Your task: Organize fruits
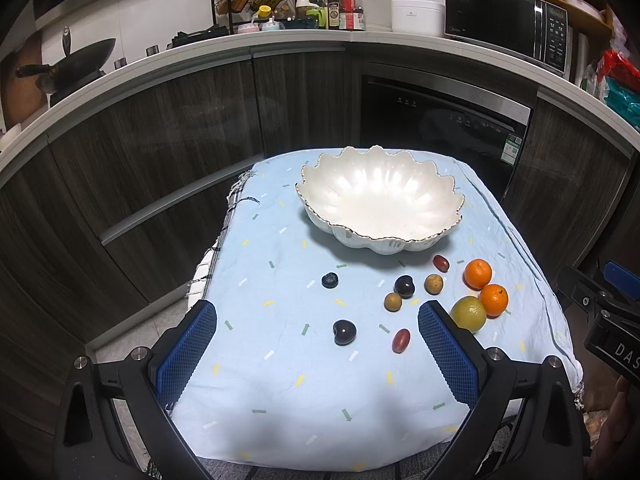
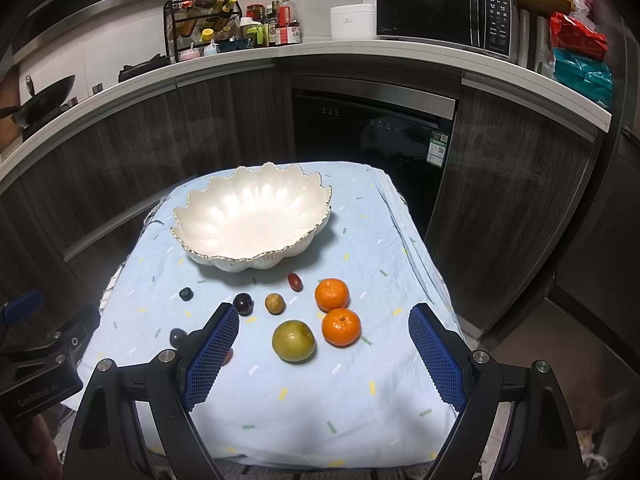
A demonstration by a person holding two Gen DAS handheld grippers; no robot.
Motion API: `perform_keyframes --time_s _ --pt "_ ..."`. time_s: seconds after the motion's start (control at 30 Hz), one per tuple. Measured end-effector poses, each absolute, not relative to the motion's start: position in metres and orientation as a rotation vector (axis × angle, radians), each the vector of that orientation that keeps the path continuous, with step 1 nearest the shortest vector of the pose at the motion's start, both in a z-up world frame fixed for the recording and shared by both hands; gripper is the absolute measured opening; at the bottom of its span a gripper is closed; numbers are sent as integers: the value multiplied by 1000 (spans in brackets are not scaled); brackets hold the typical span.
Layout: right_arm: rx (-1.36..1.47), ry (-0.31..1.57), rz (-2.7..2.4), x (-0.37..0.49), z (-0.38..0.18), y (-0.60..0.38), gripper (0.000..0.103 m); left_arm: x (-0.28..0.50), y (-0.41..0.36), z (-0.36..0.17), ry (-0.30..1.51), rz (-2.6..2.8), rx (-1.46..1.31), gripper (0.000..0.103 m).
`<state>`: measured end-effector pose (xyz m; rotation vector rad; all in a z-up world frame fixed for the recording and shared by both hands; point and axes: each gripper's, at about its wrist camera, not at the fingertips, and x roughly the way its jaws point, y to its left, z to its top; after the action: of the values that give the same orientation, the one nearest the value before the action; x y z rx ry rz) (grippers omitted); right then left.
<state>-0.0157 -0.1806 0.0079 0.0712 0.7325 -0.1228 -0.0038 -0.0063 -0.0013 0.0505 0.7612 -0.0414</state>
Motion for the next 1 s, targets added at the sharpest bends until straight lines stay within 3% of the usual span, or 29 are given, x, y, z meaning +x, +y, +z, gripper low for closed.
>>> perform_keyframes --time_s 1.0 --pt "72 733 -122 -16 8 -181 88 -5 -8 -4 765 -48 51 103"
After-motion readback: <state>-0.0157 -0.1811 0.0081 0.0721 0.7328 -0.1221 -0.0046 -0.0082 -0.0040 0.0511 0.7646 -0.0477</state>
